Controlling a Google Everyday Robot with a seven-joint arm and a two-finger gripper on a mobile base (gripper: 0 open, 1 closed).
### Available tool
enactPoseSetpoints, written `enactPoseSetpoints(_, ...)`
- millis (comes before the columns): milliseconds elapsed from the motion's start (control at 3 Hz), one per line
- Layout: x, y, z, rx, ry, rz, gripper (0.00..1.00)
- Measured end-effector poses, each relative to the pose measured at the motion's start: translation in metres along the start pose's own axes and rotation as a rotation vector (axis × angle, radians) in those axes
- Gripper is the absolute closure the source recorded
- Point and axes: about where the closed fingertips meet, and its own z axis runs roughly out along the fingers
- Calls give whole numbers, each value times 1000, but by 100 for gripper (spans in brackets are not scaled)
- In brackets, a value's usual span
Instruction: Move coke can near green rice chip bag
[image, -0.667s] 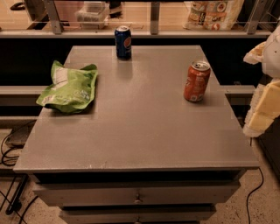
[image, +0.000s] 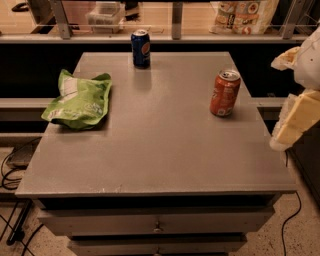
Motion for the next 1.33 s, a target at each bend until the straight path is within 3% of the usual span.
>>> enactPoseSetpoints(333,-1,-30,18,32,-111,-11,0)
enactPoseSetpoints(1000,-5,-32,26,16,-145,-21,0)
enactPoseSetpoints(1333,-15,-43,34,33,-187,-7,0)
